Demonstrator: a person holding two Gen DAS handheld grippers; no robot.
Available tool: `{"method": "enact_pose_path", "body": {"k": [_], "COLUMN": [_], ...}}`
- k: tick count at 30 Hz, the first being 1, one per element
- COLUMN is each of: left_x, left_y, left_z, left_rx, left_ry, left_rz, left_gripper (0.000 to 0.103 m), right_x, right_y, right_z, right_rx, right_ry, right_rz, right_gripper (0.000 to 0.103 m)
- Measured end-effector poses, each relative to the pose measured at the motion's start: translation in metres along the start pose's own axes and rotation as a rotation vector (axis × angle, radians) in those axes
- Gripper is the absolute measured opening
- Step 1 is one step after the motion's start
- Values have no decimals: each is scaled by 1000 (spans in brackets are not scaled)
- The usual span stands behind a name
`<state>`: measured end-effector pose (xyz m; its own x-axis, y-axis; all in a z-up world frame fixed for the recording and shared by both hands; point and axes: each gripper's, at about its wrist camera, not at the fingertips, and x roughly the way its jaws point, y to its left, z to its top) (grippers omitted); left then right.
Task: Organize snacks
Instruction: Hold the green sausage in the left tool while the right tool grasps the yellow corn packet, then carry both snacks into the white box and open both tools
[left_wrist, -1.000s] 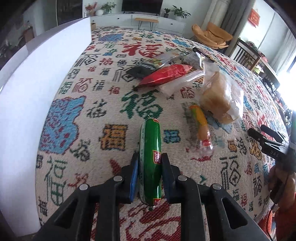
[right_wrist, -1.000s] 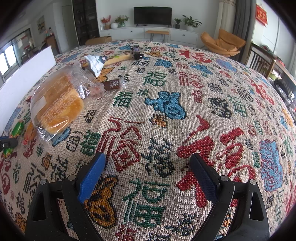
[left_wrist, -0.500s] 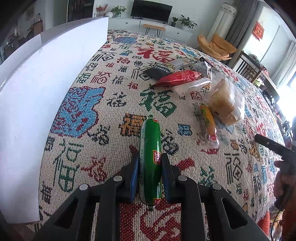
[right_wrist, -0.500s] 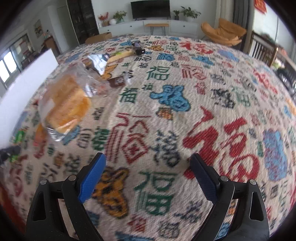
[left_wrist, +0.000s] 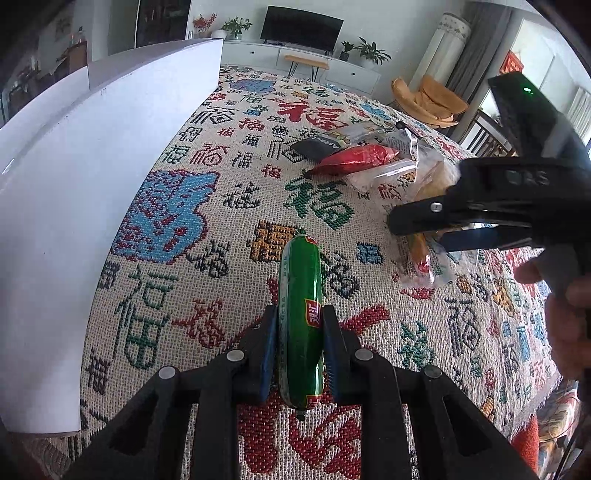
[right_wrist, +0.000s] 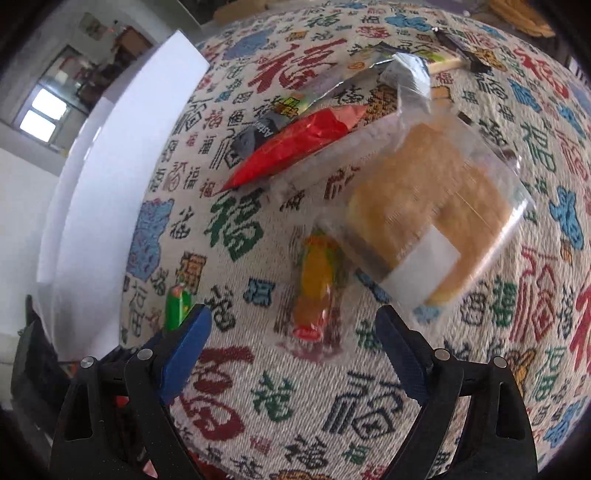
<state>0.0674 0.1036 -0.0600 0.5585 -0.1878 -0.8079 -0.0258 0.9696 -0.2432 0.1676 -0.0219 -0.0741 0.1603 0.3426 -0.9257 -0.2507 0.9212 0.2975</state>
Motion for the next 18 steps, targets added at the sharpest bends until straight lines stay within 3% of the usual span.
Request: {"method": "enact_pose_path", "body": {"k": [4, 5, 6, 7, 18], "left_x": [-3, -4, -6, -7, -11], "left_y": [1, 0, 0, 0, -6], "left_z": [1, 1, 1, 1, 3], "left_rx": [1, 5, 9, 11, 31], "left_ry": [-10, -15, -20, -25, -34], "left_rz": [2, 6, 10, 13, 34], "left_gripper": [23, 23, 23, 23, 23], "right_x": [30, 31, 32, 30, -20], "right_y": [8, 17, 23, 27, 23], "right_z": [15, 14, 13, 10, -8], "right_rx": [-36, -80, -119, -156, -115], "right_ry": [64, 51, 40, 19, -75], "right_rz": [-100, -150, -211, -255, -20], "right_gripper": [91, 80, 45, 44, 43]}}
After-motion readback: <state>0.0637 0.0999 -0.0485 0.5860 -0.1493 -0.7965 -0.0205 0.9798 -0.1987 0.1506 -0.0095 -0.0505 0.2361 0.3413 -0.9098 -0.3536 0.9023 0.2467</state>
